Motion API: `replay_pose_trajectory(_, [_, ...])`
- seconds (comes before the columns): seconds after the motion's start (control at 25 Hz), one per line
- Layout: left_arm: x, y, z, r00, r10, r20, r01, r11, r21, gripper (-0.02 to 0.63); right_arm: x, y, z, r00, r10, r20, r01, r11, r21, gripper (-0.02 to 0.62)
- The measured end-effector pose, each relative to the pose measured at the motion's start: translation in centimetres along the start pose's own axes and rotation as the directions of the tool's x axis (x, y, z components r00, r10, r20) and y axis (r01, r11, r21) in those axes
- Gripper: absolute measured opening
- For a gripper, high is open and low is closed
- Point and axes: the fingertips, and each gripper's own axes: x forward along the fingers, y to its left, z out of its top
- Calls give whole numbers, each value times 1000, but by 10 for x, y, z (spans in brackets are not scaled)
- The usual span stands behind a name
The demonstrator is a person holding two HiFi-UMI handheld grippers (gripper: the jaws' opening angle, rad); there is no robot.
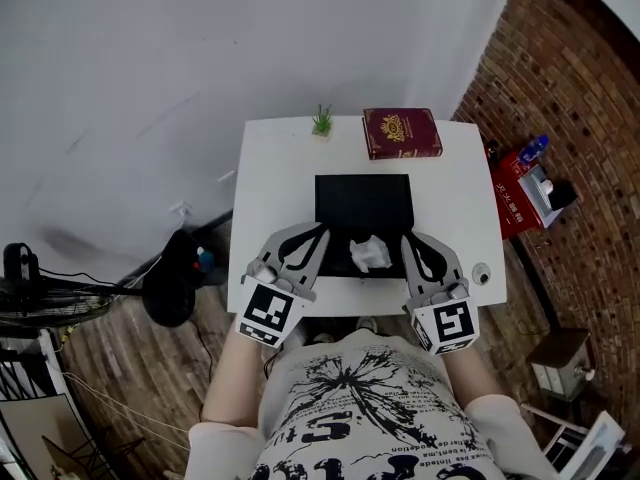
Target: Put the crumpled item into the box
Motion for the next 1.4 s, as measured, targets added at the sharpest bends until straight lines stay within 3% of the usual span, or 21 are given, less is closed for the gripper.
replay_pose_trajectory(0.2, [-45, 23, 15, 984, 141, 107, -134, 989, -64, 14, -4, 14, 18, 1000, 7, 27, -6, 999, -34, 14])
replay_pose_trajectory(0.32, [-65, 28, 14, 978, 174, 113, -161, 981, -111, 14, -9, 19, 23, 999, 3, 34, -2, 999, -47, 14])
replay_pose_trajectory(0.4, [-72, 29, 23, 967, 191, 169, -170, 976, -133, 14, -12, 20, 24, 999, -4, 37, 6, 999, -51, 14])
replay_pose_trajectory(0.48, [-75, 29, 29, 960, 192, 202, -165, 976, -141, 14, -15, 21, 25, 999, -11, 39, 13, 999, -50, 14])
replay_pose_trajectory(0.68, [-75, 27, 24, 977, 154, 147, -138, 984, -116, 14, -15, 26, 27, 999, 9, 43, -7, 999, -33, 14])
replay_pose_trajectory(0.84, [-70, 28, 40, 962, 157, 222, -135, 985, -111, 14, -15, 27, 32, 999, 18, 48, -15, 998, -53, 14])
replay_pose_trajectory(1.0, [-68, 31, 46, 958, 162, 237, -136, 983, -123, 14, -12, 21, 33, 999, 4, 46, -2, 999, -51, 14])
replay_pose_trajectory(1.4, [-55, 37, 43, 965, 162, 207, -137, 982, -129, 14, -3, 7, 29, 999, -25, 43, 27, 999, -41, 14])
